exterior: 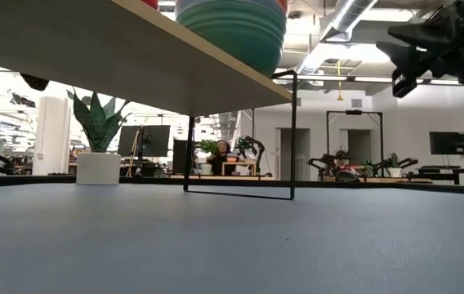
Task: Place and stack bowls onto a shelf
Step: Return to Home Position
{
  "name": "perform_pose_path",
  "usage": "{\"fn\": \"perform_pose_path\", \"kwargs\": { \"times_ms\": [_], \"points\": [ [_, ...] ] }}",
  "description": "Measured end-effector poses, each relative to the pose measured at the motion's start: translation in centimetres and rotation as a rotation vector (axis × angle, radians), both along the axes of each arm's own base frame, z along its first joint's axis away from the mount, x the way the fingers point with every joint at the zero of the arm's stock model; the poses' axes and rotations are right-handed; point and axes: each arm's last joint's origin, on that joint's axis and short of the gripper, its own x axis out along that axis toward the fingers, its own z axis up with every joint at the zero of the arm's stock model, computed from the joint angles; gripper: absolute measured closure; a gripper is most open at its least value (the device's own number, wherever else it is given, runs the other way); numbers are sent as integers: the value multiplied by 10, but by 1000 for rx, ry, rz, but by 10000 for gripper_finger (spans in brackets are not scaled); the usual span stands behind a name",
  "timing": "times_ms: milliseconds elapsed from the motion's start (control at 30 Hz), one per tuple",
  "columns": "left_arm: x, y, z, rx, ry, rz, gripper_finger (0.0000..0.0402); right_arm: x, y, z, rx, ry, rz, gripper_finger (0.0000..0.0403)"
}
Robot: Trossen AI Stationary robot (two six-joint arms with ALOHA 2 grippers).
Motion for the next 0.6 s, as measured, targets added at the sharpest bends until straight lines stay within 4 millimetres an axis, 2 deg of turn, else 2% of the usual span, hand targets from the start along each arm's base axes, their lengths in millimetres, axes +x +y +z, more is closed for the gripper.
{"fn": "perform_pose_path", "kwargs": {
  "times_ms": [333, 600],
  "points": [
    [17, -5, -51, -81, 96, 58, 115, 2, 1, -9, -37, 88, 4, 251],
    [25, -8, -53, -45, -22, 25, 115, 2, 1, -11, -50, 109, 2, 247]
  ]
}}
